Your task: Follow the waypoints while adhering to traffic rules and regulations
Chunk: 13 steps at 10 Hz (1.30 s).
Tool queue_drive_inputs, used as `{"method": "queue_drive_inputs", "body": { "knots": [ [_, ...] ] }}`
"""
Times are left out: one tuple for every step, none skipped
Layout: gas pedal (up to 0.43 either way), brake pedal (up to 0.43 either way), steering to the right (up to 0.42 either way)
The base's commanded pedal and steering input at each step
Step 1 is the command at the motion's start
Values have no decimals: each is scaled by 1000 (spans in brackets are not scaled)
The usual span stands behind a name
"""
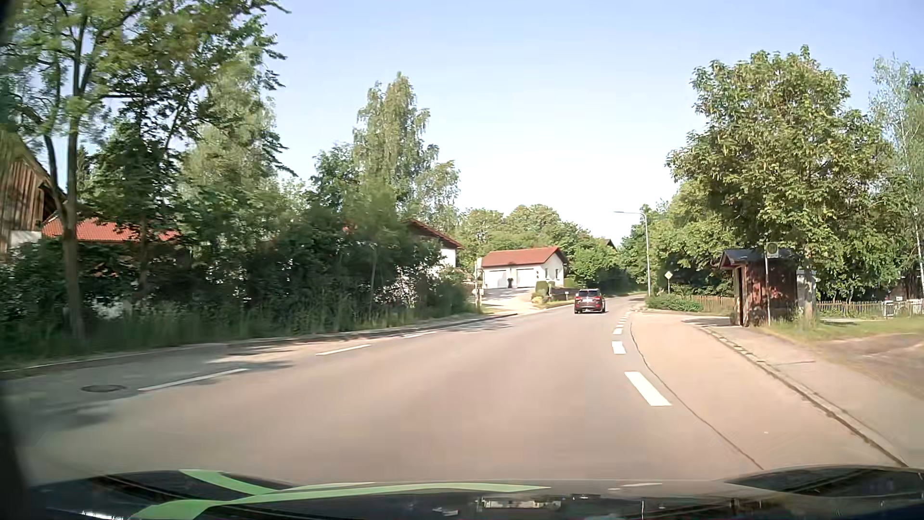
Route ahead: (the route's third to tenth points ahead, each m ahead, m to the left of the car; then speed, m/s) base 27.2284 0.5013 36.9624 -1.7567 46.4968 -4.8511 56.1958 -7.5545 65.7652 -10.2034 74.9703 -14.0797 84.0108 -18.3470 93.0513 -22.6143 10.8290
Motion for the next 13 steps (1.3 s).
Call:
{"method": "queue_drive_inputs", "body": {
  "knots": [
    [130, 0, 75],
    [130, 0, 72],
    [150, 0, 67],
    [157, 0, 63],
    [169, 0, 56],
    [169, 0, 52],
    [169, 0, 51],
    [169, 0, 50],
    [169, 0, 45],
    [150, 0, 36],
    [150, 0, 30],
    [150, 0, 29],
    [150, 0, 28]
  ]
}}
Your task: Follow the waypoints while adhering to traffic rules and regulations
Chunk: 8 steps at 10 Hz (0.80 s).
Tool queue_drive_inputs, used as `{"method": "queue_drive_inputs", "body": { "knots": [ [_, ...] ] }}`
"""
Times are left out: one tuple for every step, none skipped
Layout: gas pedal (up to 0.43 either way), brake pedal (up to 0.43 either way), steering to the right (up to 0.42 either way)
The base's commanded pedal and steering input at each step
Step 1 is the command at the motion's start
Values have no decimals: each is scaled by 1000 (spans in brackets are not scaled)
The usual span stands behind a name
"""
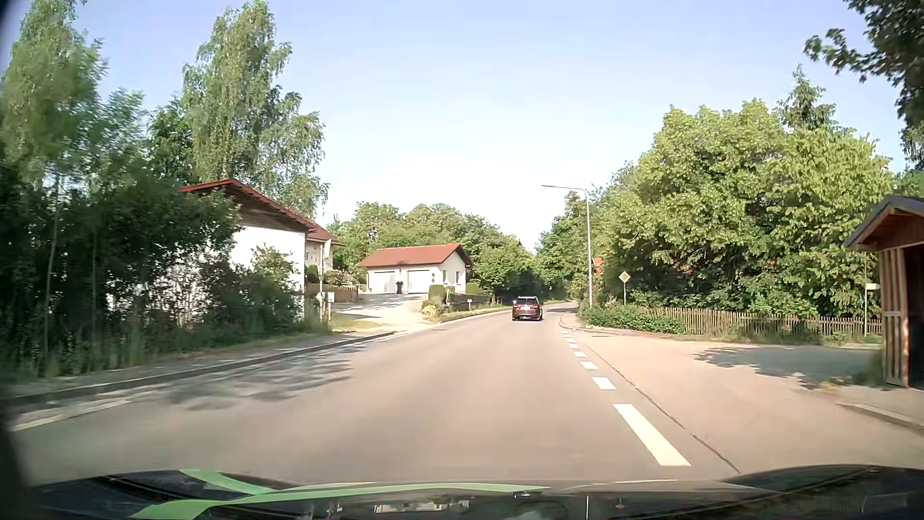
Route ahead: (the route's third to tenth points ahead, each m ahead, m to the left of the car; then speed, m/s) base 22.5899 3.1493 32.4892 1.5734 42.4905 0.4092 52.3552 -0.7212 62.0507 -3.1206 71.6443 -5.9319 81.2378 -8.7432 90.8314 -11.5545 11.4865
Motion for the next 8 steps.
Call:
{"method": "queue_drive_inputs", "body": {
  "knots": [
    [150, 0, 27],
    [150, 0, 26],
    [150, 0, 24],
    [157, 0, 18],
    [157, 0, 13],
    [157, 0, 9],
    [150, 0, 9],
    [87, 0, 9]
  ]
}}
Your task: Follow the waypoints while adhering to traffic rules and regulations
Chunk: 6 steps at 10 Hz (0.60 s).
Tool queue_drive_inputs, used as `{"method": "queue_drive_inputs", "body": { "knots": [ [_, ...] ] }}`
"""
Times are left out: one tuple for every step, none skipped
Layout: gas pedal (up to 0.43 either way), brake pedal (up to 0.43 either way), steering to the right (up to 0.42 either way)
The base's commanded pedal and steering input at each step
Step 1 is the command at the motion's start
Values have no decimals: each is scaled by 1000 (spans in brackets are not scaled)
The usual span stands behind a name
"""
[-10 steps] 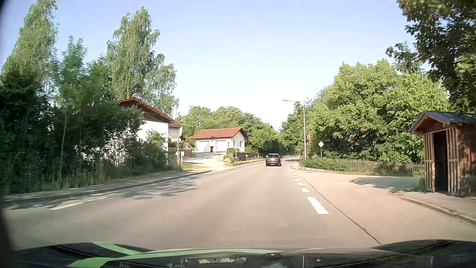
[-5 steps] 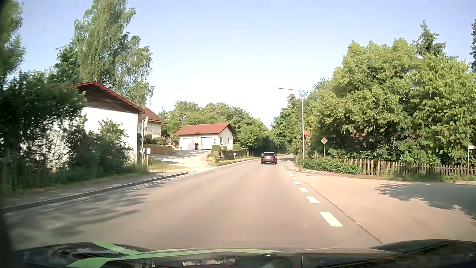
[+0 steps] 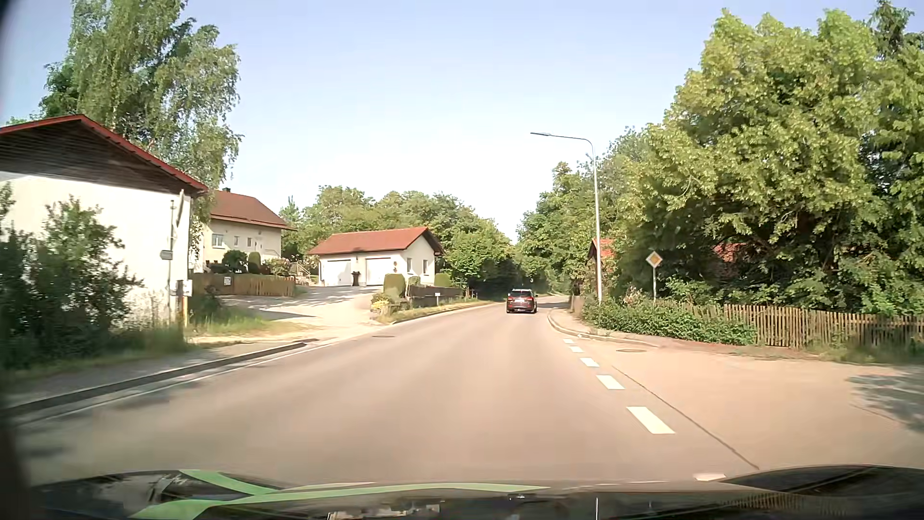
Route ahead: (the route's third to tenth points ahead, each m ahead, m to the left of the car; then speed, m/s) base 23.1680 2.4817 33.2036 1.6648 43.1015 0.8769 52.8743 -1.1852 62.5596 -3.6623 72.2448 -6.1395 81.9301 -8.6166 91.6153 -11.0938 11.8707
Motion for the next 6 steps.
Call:
{"method": "queue_drive_inputs", "body": {
  "knots": [
    [59, 0, 9],
    [28, 0, 9],
    [28, 0, 9],
    [39, 0, 8],
    [39, 0, 7],
    [79, 0, 6]
  ]
}}
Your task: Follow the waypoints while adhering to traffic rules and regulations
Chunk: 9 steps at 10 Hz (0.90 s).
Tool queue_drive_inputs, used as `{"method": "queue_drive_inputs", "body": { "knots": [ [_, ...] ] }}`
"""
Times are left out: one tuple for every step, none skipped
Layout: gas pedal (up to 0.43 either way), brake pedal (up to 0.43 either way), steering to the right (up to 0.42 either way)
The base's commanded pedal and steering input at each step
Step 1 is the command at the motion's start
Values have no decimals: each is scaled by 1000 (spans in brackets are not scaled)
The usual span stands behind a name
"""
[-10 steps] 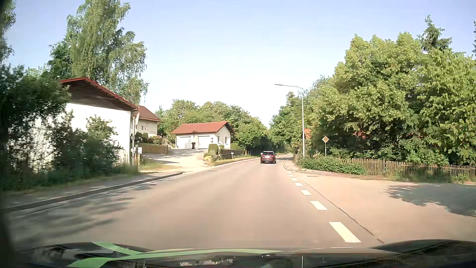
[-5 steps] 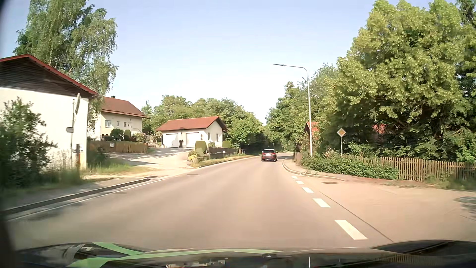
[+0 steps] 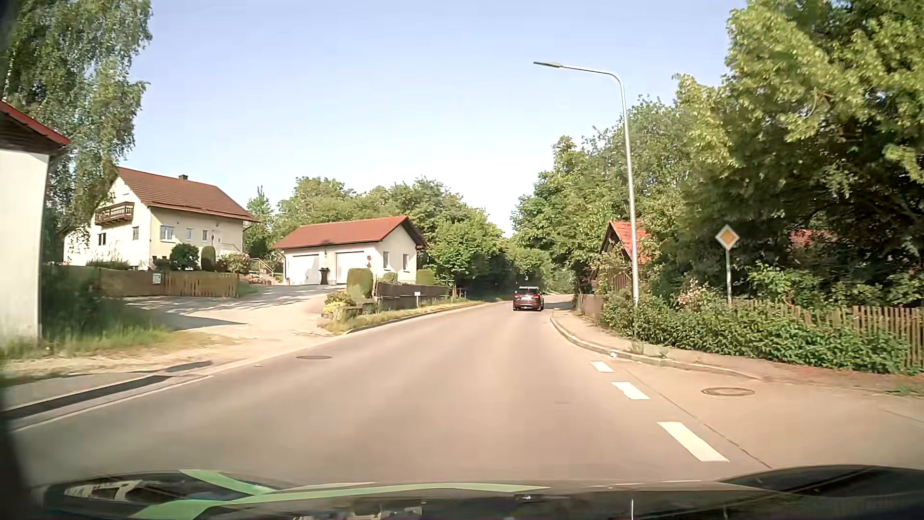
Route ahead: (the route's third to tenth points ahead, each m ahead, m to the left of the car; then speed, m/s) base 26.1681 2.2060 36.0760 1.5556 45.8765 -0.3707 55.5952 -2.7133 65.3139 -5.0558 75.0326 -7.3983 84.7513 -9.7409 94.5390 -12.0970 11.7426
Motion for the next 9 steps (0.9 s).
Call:
{"method": "queue_drive_inputs", "body": {
  "knots": [
    [110, 0, 6],
    [118, 0, 6],
    [118, 0, 6],
    [138, 0, 6],
    [138, 0, 6],
    [150, 0, 6],
    [138, 0, 6],
    [130, 0, 6],
    [118, 0, 7]
  ]
}}
